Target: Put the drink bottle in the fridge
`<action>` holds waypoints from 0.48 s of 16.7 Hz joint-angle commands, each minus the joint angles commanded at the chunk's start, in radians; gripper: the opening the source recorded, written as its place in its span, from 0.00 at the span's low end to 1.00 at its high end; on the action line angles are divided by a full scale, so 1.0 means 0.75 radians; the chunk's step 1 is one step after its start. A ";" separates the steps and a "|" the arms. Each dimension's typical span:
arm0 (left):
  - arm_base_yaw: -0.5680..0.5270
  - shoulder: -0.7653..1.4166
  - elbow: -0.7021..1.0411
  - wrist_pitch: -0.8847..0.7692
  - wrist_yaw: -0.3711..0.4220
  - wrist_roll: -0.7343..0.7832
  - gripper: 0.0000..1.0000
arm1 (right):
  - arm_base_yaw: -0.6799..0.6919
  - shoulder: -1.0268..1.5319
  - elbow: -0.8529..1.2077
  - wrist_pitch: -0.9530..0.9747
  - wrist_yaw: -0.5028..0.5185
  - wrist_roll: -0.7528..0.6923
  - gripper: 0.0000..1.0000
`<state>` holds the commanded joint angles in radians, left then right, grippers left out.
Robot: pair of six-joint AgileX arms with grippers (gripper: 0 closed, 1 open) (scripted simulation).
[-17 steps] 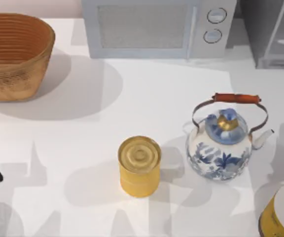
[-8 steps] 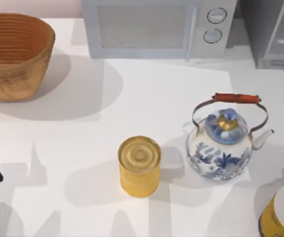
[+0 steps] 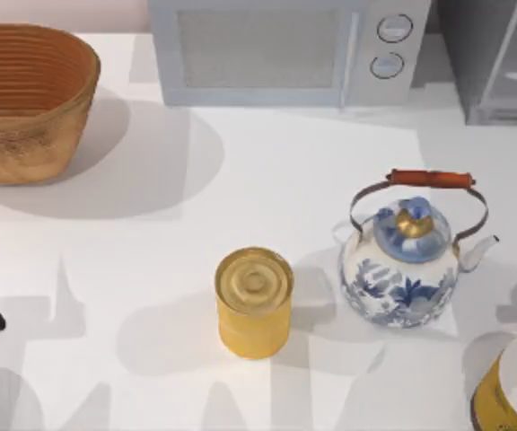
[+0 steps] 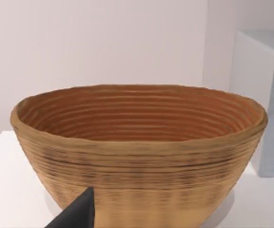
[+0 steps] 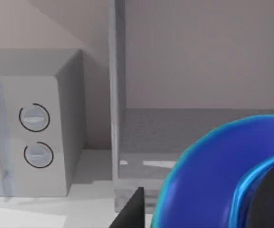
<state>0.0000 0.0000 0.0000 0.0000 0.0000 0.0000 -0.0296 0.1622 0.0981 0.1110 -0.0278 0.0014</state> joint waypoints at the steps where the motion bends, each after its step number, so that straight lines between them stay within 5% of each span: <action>1: 0.000 0.000 0.000 0.000 0.000 0.000 1.00 | -0.014 0.084 0.048 0.055 -0.012 0.001 0.01; 8: 0.000 0.000 0.000 0.000 0.000 0.000 1.00 | -0.137 1.015 0.483 0.553 -0.125 0.006 0.01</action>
<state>0.0000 0.0000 0.0000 0.0000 0.0000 0.0000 -0.1321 0.9233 0.4606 0.5258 -0.1215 0.0060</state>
